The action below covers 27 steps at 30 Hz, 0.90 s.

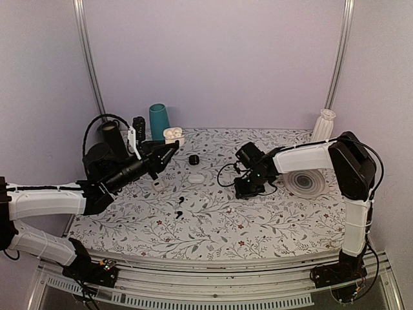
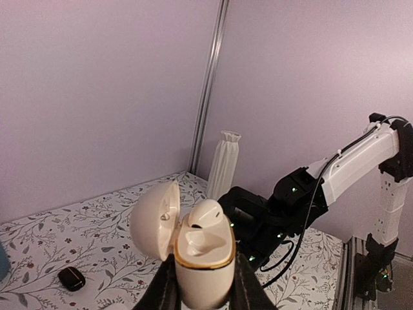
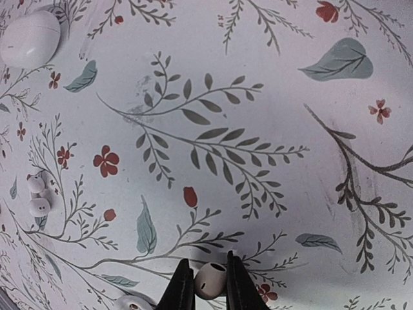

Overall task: Insert the wireless bluetooth earbuds into the charging case
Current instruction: Pick up the left earbud from the center of the board, then place the left earbud at the center of the board.

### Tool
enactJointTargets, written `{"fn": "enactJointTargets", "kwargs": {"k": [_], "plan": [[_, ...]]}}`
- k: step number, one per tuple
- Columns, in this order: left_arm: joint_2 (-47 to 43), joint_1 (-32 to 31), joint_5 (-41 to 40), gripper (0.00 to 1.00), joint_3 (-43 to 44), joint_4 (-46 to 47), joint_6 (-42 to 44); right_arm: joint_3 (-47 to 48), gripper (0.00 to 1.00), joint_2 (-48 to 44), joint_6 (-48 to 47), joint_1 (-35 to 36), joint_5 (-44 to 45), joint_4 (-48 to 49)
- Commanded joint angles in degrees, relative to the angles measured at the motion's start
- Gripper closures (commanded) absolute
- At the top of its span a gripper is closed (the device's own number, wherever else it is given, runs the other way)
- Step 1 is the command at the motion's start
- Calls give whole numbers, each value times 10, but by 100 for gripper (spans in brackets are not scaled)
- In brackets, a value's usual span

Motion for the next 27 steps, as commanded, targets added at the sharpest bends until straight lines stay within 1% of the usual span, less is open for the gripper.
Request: {"fn": "enactJointTargets", "kwargs": {"k": [1,8,13,15,20,23,27], "plan": [[19,3,3,100,0,40,11,-22,86,-36,39,-7,-34,49],[39,-2,7,100,4,51,20,-69,86,-73,83,-18,-67,120],[48,-8,2,100,-8,70,27,-138,86,-117,138,-32,-121,213],[55,-11,1,100,-11,80,34,-151,86,-132,156,-34,-133,242],[74,-22,-7,100,-7,95,54,-164,86,-135,186,-38,-145,264],[76,-25,-8,100,-5,96,56,-204,86,-146,218,-46,-160,306],[73,-27,-11,100,-1,88,56,-252,86,-174,257,-61,-135,326]]}}
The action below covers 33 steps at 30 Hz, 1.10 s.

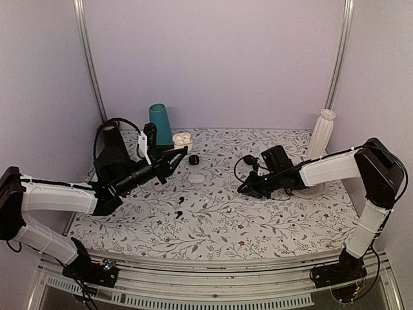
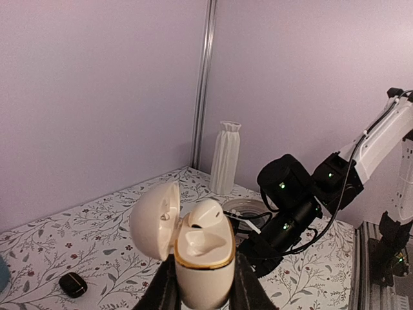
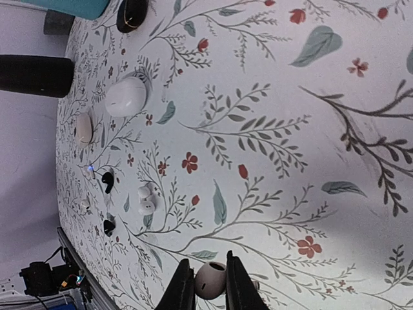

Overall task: Insert the wireless bluetooth earbuds into the charging case
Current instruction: Place the left earbud at the center of the board.

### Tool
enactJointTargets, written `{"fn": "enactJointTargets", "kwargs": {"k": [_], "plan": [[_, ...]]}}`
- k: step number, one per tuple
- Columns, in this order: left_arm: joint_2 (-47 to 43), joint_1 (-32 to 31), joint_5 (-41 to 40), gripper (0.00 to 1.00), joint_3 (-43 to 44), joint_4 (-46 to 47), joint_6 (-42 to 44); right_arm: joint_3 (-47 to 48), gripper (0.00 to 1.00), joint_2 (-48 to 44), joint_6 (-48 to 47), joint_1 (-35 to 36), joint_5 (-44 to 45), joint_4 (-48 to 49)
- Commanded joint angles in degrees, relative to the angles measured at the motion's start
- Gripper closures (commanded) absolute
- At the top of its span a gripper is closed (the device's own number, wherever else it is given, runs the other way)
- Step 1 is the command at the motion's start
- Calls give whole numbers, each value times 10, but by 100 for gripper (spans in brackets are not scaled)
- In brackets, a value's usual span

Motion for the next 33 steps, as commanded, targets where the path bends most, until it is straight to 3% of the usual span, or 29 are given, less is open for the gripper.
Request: {"fn": "enactJointTargets", "kwargs": {"k": [1,15,33], "plan": [[-5,-8,-10,100,0,15,10,-56,86,-42,56,-25,14,42],[-47,-13,-27,100,-16,6,2,-157,88,-176,227,-37,126,-72],[-36,-12,-9,100,-19,36,-6,-168,88,-131,325,-37,127,-66]]}}
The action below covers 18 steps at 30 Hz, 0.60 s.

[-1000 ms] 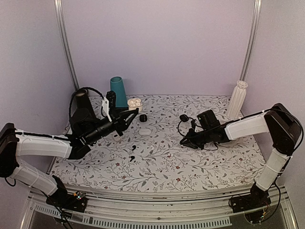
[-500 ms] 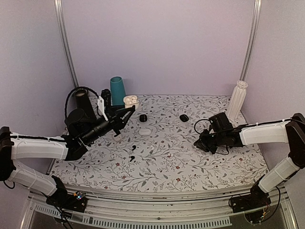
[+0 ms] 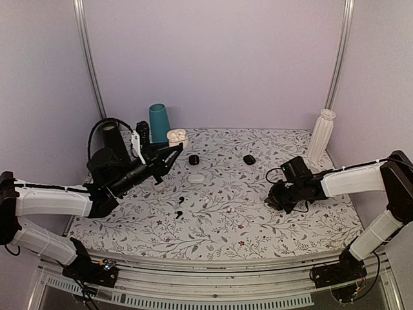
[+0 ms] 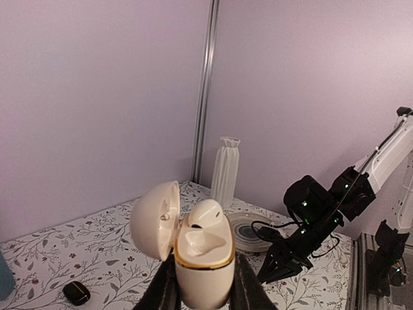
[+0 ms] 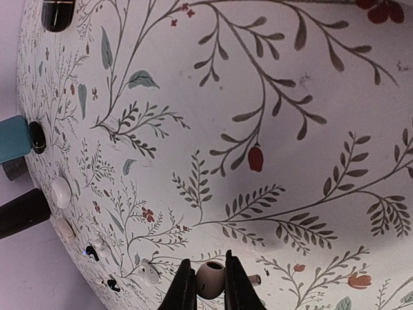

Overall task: Insert the wireless bluetooth earbuds into the charging case
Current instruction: Place the left earbud at the center of the board.

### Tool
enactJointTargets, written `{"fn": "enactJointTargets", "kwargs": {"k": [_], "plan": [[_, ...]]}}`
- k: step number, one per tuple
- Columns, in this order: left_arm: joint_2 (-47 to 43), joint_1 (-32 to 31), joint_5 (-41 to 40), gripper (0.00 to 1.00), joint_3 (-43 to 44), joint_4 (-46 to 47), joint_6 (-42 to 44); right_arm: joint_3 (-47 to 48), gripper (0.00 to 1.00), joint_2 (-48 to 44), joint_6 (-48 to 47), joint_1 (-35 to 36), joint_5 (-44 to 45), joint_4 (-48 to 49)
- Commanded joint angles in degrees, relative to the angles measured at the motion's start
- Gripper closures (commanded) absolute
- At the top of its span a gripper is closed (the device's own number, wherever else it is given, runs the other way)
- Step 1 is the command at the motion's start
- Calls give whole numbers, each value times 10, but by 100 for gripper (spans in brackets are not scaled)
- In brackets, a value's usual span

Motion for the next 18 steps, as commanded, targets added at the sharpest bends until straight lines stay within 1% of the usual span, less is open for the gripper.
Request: {"fn": "enactJointTargets", "kwargs": {"k": [1,7,13,17,18], "plan": [[-1,-7,6,100,-4,24,-2,-16,87,9,23,0,5,15],[-9,-7,3,100,-13,35,-2,-21,82,10,31,1,3,14],[-6,-7,5,100,-13,39,0,-23,67,-7,31,0,14,10],[-7,-6,7,100,-11,37,-1,-16,58,-19,10,0,24,6],[-7,-7,7,100,-10,37,-1,-12,54,-22,-12,0,27,6]]}}
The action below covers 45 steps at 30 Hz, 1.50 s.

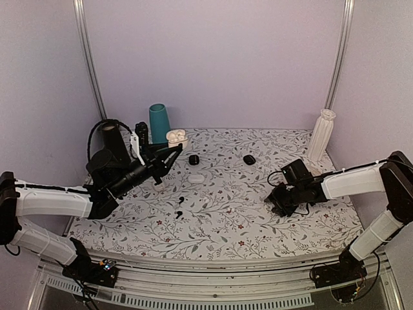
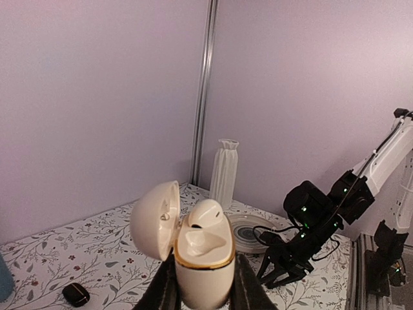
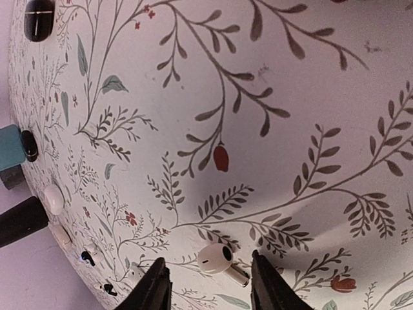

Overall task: Insert the wireless bluetooth earbuds into the charging case
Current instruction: Place the left earbud at the center of the board, then pick up the left earbud from the center of the board.

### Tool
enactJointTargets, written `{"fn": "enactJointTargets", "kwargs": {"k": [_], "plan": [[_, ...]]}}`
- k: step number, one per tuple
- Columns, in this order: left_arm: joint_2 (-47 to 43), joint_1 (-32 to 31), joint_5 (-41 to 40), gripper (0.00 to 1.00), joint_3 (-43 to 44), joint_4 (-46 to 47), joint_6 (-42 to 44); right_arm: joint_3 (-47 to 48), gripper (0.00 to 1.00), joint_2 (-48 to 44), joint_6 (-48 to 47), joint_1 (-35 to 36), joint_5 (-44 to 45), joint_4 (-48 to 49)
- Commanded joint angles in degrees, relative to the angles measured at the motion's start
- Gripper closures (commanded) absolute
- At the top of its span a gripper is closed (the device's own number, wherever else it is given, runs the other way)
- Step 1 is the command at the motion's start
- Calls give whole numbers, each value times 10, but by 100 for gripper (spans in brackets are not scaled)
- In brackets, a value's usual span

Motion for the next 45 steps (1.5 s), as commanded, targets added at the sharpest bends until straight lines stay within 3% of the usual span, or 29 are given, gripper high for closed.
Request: {"fn": "enactJointTargets", "kwargs": {"k": [1,10,17,30,45], "plan": [[-8,-7,4,100,-1,20,-1,14,51,-23,-66,-1,25,-3],[-17,-6,-2,100,2,13,0,97,40,-8,-431,-3,39,-92],[-23,-6,-4,100,3,4,9,106,38,9,-586,-2,22,-122],[-24,-5,4,100,22,-19,19,140,57,70,-709,25,39,-163],[-20,-4,5,100,28,-29,14,171,66,111,-731,40,52,-187]]}}
